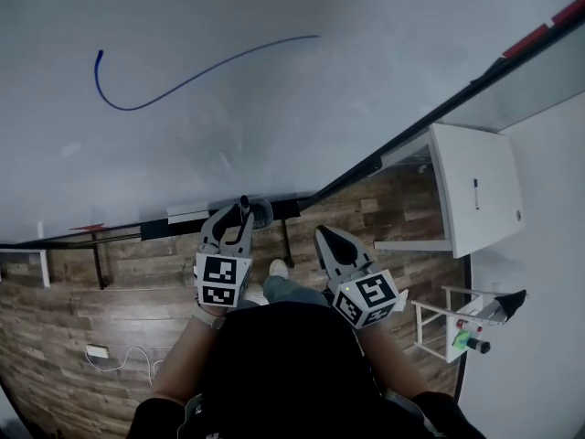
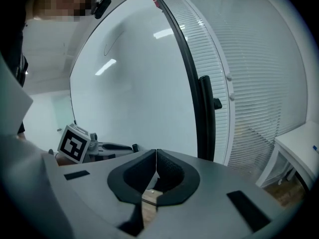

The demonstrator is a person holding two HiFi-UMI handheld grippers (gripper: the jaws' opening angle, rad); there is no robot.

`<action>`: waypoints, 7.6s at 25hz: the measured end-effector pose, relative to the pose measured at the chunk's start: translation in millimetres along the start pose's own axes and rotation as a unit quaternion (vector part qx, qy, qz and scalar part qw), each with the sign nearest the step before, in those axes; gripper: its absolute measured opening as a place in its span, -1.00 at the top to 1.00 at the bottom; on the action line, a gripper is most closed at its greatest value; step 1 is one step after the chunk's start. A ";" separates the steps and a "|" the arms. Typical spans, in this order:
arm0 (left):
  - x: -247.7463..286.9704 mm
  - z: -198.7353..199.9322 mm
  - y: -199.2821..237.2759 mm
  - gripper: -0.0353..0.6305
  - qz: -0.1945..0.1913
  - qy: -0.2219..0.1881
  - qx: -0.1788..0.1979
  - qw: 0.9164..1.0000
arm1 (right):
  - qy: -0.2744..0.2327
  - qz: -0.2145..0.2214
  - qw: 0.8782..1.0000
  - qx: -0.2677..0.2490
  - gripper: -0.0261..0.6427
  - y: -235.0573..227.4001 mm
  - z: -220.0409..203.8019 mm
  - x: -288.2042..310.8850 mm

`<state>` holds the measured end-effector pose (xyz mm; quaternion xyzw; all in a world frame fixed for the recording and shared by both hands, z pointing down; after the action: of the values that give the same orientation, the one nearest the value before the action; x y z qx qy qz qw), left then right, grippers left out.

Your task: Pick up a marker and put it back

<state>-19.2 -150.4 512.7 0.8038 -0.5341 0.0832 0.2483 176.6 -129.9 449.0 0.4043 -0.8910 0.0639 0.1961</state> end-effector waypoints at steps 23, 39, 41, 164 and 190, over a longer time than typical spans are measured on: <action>6.3 3.1 -10.1 0.66 0.101 -0.043 -0.027 0.994 | 0.010 0.103 0.994 -0.016 0.84 -10.0 -15.1 10.1; -73.0 57.2 -6.9 0.67 0.087 -0.143 -0.042 0.985 | -0.023 0.150 0.988 -0.034 0.84 30.6 19.4 30.0; -86.1 59.5 -2.6 0.67 0.095 -0.144 -0.035 0.984 | -0.027 0.158 0.986 -0.039 0.84 37.8 24.5 35.0; -2.9 11.3 1.3 0.37 0.031 -0.005 0.021 0.999 | 0.018 -0.043 0.998 0.048 0.83 -28.9 -31.2 -56.0; -144.4 -0.6 36.6 0.52 0.140 -0.065 -0.040 0.987 | -0.033 0.165 0.985 -0.039 0.84 71.4 26.2 28.1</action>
<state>-112.1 -43.3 467.0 0.7144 -0.6593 0.0432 0.2305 98.8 -109.1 439.5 0.2455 -0.9534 0.0474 0.1691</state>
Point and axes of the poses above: the fingertips, and each gripper's own axes: x forward along the fingers, y to its left, z out of its top, the point moved 6 cm from there along -x, backward along the fingers, and after that the axes turned 14 degrees about -x, right-handed, at the moved point
